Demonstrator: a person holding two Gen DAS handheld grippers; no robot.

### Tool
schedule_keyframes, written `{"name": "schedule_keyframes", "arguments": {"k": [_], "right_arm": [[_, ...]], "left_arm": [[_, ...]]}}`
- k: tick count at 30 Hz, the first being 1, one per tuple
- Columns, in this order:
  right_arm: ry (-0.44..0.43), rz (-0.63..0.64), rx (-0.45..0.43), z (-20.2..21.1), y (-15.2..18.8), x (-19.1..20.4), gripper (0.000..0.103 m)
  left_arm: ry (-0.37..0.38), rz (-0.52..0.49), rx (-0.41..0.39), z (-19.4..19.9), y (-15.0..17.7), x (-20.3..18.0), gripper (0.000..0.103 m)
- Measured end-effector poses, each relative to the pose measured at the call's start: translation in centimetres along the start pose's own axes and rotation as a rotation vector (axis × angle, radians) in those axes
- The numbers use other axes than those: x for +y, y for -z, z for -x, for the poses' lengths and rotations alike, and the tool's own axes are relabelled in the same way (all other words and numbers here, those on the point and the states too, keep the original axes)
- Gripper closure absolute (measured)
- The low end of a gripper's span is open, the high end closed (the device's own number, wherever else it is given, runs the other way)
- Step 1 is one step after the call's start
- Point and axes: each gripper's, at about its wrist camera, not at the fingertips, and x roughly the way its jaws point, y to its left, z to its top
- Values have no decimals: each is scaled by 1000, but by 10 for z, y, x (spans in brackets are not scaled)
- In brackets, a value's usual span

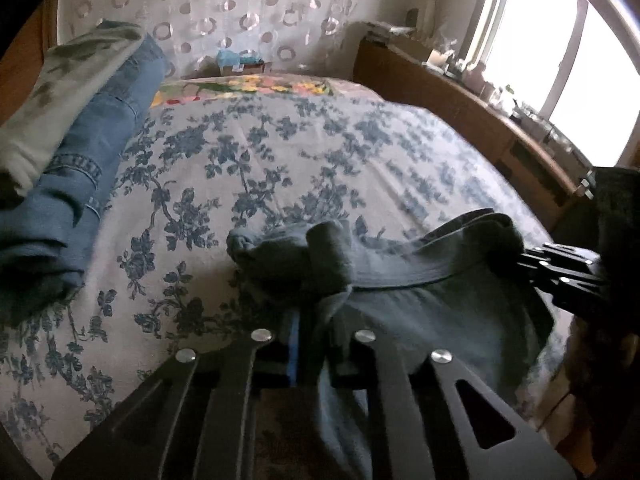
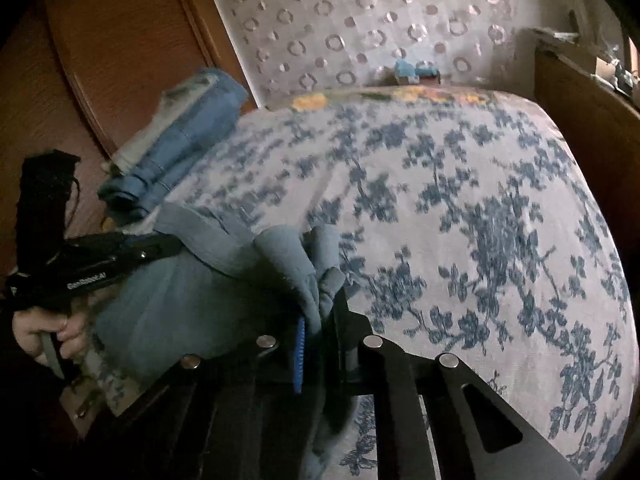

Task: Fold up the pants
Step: 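Grasp the folded shorts' edge with both tools, then lift the folded shorts with both tools and carry them onto the clothes stack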

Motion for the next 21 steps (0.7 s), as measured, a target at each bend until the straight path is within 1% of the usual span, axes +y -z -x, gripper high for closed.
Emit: {"name": "schedule_keyframes", "arguments": {"k": [5,9,15,21], "right_arm": [[-11,48,-71,17,-12,10,93],[-17,91,-121,29,-26,22,93],[-66,133,-179,31,-59,37,93],[-124,188,-244,20,-101,51,93]], "left_arm": [[12,-14,-58,23,-6,-3,95],[16,-11,-127,48,-16,-2,95],[-13,-23,-221,86,-39,6,95],[-61,-19,-299,118,-68,29,95]]}}
